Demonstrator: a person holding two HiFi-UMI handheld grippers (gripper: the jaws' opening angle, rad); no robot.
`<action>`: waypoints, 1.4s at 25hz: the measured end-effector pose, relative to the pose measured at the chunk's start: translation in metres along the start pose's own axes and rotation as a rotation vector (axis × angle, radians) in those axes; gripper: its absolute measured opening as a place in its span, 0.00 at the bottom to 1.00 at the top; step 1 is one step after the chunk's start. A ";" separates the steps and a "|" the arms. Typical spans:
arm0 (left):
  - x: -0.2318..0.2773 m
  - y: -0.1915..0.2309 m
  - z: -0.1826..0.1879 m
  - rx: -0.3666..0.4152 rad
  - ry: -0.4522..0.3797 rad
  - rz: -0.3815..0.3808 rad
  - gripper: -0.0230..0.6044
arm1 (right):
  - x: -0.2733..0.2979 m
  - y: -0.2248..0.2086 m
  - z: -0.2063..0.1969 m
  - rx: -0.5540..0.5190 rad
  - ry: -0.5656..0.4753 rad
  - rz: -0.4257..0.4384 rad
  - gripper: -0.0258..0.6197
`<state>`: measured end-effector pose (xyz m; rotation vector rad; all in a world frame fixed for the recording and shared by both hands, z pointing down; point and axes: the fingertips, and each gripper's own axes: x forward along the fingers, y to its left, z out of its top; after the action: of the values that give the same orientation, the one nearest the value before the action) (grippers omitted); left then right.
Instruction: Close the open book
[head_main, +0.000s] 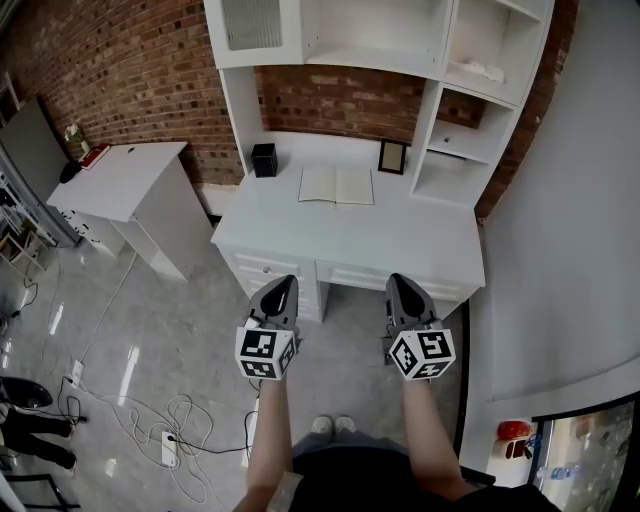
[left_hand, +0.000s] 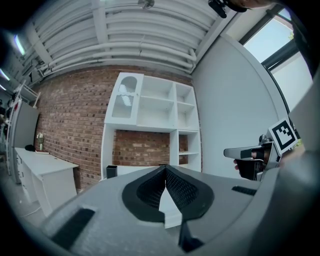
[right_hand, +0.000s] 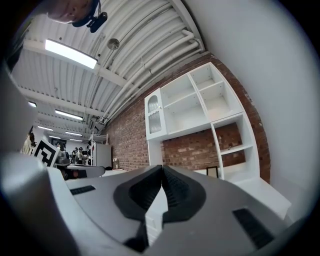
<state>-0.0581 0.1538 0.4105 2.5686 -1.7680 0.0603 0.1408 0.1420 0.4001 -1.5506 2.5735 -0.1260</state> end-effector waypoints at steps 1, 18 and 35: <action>0.001 0.002 0.000 -0.002 0.000 0.000 0.05 | 0.002 0.001 0.000 0.004 -0.001 0.002 0.04; 0.002 0.039 -0.012 -0.040 0.008 -0.014 0.05 | 0.025 0.027 -0.006 0.023 -0.004 0.039 0.28; 0.056 0.059 -0.019 -0.041 0.004 -0.038 0.05 | 0.059 -0.009 -0.024 0.047 -0.007 -0.005 0.33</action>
<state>-0.0933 0.0811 0.4317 2.5711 -1.6998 0.0277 0.1174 0.0863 0.4211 -1.5384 2.5420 -0.1801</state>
